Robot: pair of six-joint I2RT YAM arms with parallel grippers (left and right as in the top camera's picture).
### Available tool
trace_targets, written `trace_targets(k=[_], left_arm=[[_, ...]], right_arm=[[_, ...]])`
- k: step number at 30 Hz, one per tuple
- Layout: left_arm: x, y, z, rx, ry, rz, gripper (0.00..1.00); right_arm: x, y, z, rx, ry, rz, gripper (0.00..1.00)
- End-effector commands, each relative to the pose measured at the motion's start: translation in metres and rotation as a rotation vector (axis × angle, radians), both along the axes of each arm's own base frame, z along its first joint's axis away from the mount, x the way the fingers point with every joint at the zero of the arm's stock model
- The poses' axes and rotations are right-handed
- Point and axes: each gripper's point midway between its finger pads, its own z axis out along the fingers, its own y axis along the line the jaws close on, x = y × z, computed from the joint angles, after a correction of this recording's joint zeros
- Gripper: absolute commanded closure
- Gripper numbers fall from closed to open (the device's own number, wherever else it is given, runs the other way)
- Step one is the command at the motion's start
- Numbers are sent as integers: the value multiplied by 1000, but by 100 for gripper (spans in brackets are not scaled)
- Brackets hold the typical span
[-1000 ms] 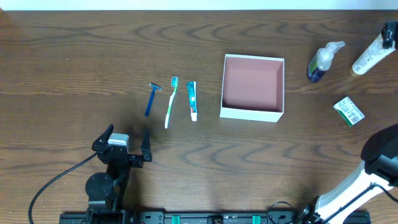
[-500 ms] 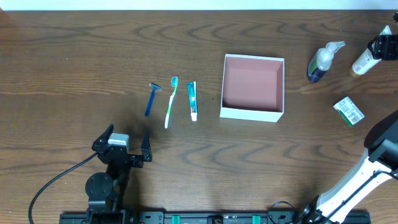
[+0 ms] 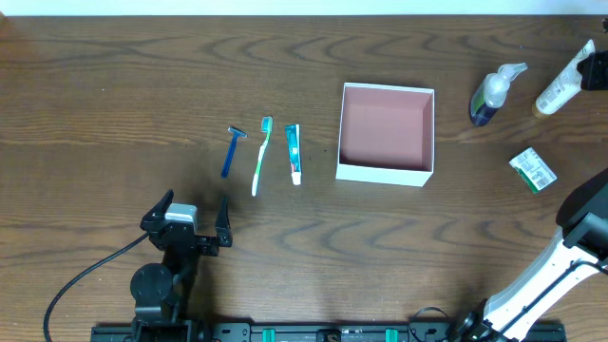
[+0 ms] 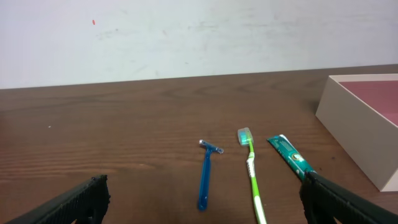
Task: Pack container
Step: 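Reach right gripper to the white lotion tube and grasp it, then carry the lotion tube over the box and lower it inside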
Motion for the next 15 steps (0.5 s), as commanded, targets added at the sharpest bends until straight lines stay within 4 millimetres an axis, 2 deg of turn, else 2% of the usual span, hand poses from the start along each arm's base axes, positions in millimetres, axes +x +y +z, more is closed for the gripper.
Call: trace_targets(k=[1, 4, 7, 11, 15], left_arm=[[0, 0, -16, -2, 36, -2, 2], [0, 0, -16, -2, 36, -2, 2], [0, 0, -16, -2, 36, -2, 2], [0, 0, -16, -2, 36, -1, 2], [0, 0, -16, -2, 36, -2, 2]], right_arm=[[3, -2, 16, 26, -37, -34, 99], [4, -3, 38, 37, -70, -74, 99], [3, -2, 84, 22, -135, -96, 99], [-9, 8, 172, -42, -273, -100, 99], [-38, 33, 274, -107, -459, -106, 99]])
